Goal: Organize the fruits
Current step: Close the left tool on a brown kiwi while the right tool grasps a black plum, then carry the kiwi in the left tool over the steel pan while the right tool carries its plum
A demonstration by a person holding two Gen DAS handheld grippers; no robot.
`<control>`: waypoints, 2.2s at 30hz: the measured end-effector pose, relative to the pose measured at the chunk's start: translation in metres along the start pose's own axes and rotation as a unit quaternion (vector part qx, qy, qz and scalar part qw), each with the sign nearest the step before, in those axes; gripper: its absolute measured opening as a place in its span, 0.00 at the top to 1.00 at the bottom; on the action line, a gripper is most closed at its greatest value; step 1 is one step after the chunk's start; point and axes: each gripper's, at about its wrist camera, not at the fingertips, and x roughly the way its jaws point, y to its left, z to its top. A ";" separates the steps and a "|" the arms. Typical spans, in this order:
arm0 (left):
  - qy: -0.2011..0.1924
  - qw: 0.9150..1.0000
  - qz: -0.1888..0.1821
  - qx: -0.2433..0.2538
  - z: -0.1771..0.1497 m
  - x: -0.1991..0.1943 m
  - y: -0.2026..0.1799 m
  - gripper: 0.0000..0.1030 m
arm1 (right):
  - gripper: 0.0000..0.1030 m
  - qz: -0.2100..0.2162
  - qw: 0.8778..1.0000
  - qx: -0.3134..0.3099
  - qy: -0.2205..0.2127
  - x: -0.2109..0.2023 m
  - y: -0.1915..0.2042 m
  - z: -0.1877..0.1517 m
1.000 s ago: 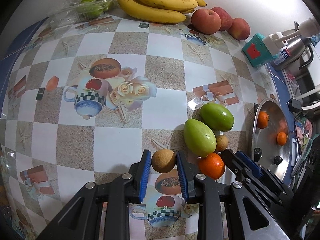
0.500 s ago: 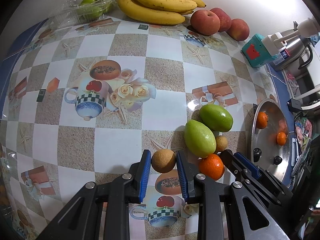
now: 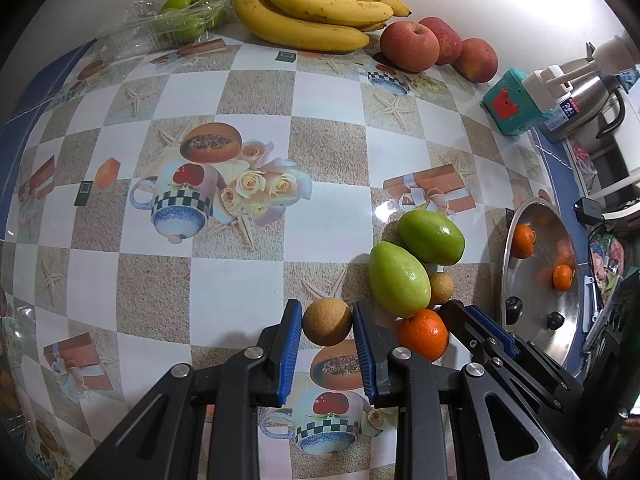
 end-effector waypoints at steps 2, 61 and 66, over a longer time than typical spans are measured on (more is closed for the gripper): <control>-0.001 1.000 0.000 0.000 0.000 0.000 0.000 0.73 | 0.80 0.001 1.000 0.000 0.000 0.000 0.000 0.000; -0.016 0.991 -0.034 0.129 -0.025 -0.017 -0.130 0.73 | 0.81 0.020 0.980 0.172 -0.095 -0.086 -0.128 0.010; -0.013 0.985 -0.041 0.168 -0.037 -0.015 -0.159 0.73 | 0.81 0.010 0.974 0.198 -0.110 -0.098 -0.153 0.007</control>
